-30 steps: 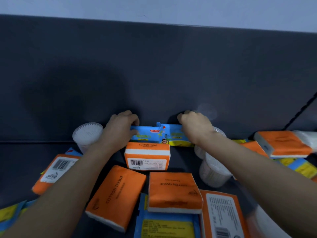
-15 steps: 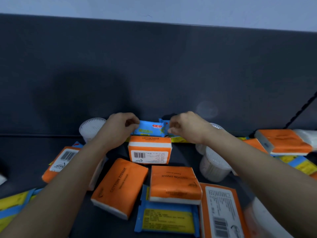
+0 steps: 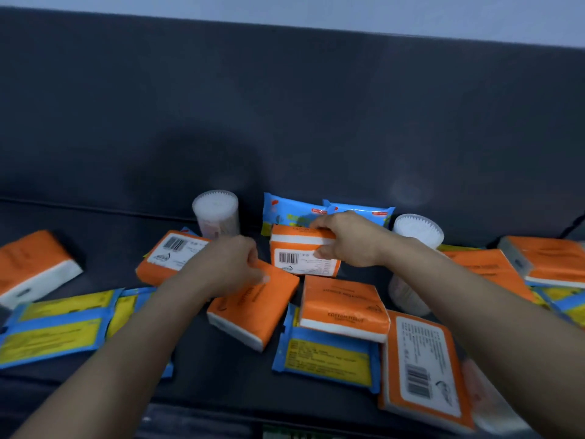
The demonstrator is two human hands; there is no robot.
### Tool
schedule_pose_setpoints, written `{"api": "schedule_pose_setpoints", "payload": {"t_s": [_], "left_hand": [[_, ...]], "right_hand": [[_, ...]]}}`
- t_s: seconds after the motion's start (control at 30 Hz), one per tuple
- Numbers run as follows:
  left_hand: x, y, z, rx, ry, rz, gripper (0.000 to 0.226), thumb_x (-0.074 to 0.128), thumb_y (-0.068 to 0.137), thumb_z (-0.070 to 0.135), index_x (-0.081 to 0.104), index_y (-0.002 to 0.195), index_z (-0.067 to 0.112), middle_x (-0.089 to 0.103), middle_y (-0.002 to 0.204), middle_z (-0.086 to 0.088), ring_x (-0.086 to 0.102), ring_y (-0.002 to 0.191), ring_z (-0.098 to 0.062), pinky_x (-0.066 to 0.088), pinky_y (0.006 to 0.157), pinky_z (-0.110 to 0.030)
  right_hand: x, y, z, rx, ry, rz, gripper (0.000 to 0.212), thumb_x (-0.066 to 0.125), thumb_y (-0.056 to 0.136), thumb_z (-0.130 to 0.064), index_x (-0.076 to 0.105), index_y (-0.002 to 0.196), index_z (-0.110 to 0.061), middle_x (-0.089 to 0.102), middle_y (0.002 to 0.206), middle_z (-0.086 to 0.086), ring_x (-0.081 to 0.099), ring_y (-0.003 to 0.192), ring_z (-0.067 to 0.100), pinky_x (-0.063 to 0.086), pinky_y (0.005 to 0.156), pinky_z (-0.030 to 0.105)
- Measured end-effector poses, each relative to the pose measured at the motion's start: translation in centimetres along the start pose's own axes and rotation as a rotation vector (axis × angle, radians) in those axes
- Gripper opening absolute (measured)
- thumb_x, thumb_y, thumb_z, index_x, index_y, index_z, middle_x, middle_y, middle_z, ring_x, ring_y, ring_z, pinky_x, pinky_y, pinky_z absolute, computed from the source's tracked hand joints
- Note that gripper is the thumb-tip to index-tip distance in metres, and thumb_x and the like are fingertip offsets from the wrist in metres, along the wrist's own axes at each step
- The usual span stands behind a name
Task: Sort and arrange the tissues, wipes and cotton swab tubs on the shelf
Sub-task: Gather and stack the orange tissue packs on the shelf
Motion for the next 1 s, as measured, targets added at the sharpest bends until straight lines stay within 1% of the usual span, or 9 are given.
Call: {"api": "schedule_pose_setpoints", "payload": {"t_s": [0.17,0.3,0.4,0.47,0.57,0.63,0.73,0.87,1.0], "left_hand": [[2.9,-1.4,-0.8,-0.153,0.215,-0.233,0.052,0.058,0.083,0.052,0.050,0.116,0.012,0.057,0.117,-0.007,0.055,0.101,-0.020,0.043,0.081,-0.030],[3.4,-2.0,-0.7,-0.219,0.150,-0.279,0.058,0.059,0.082,0.052,0.047,0.119,0.008,0.057,0.107,-0.006,0.053,0.090,-0.017,0.043,0.077,-0.027],[3.0,-2.2,-1.0,-0.267,0.039,-0.233,0.061,0.068,0.076,0.051,0.047,0.116,0.011,0.052,0.099,-0.002,0.053,0.088,-0.016,0.043,0.073,-0.027],[2.9,-2.4,-1.3,-0.297,-0.036,-0.204,0.063,0.072,0.073,0.049,0.048,0.116,0.010,0.053,0.102,-0.002,0.053,0.090,-0.016,0.043,0.073,-0.028],[1.9,-2.9,-1.6,-0.324,-0.111,-0.118,0.063,0.074,0.072,0.043,0.048,0.119,0.010,0.055,0.114,-0.006,0.052,0.097,-0.019,0.045,0.082,-0.031],[0.8,-3.6,-1.8,-0.339,-0.143,-0.048,0.061,0.075,0.073,0.037,0.048,0.120,0.010,0.055,0.115,-0.007,0.052,0.099,-0.020,0.045,0.085,-0.032],[-0.4,-5.0,-2.3,-0.372,-0.210,0.046,0.054,0.075,0.074,0.032,0.046,0.115,0.012,0.054,0.110,-0.007,0.051,0.094,-0.020,0.043,0.077,-0.030],[-1.5,-7.4,-2.7,-0.418,-0.289,0.180,0.048,0.075,0.075,0.029,0.044,0.109,0.016,0.053,0.104,-0.004,0.050,0.088,-0.018,0.037,0.073,-0.029],[-2.8,-9.9,-2.6,-0.453,-0.343,0.381,0.053,0.077,0.072,0.026,0.046,0.113,0.011,0.053,0.097,-0.005,0.050,0.086,-0.020,0.036,0.065,-0.029]], "right_hand": [[-0.5,-1.0,0.5,0.009,0.055,0.072,0.047,0.061,0.087,-0.027,0.047,0.132,-0.023,0.060,0.119,0.001,0.055,0.107,0.019,0.046,0.089,0.031],[-1.3,-1.8,1.0,-0.002,0.176,0.136,0.043,0.062,0.086,-0.017,0.050,0.128,-0.020,0.060,0.116,0.002,0.057,0.104,0.019,0.047,0.090,0.032],[-2.1,-2.4,0.7,-0.074,0.233,0.210,0.038,0.064,0.080,-0.004,0.058,0.114,-0.020,0.053,0.113,0.004,0.052,0.106,0.024,0.042,0.092,0.029],[-2.3,-2.8,0.7,-0.092,0.236,0.238,0.037,0.062,0.080,-0.001,0.062,0.110,-0.021,0.041,0.122,0.006,0.042,0.111,0.024,0.035,0.097,0.027],[-2.6,-3.2,0.7,-0.116,0.268,0.228,0.032,0.062,0.082,0.001,0.066,0.106,-0.020,0.030,0.128,0.006,0.047,0.101,0.019,0.041,0.088,0.018],[-2.6,-3.4,0.4,-0.141,0.283,0.205,0.029,0.063,0.082,0.002,0.067,0.104,-0.017,0.030,0.122,0.008,0.052,0.095,0.022,0.046,0.078,0.016],[-2.6,-3.4,0.3,-0.160,0.331,0.209,0.028,0.060,0.082,0.007,0.067,0.102,-0.012,0.032,0.123,0.009,0.051,0.100,0.025,0.045,0.076,0.019],[-2.1,-2.8,-0.1,-0.174,0.289,0.192,0.038,0.055,0.083,0.008,0.064,0.109,-0.019,0.032,0.121,0.002,0.048,0.099,0.020,0.040,0.059,0.003],[-2.6,-3.1,-1.2,-0.239,0.345,0.219,0.042,0.050,0.077,0.014,0.066,0.100,-0.017,0.040,0.117,0.007,0.048,0.099,0.017,0.034,0.065,-0.003]]}}
Point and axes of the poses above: each hand's wrist, its own y-axis towards the middle knuckle, its own x-axis out of the palm, z = x × y, the point moved 10 cm from there along y, towards the middle knuckle
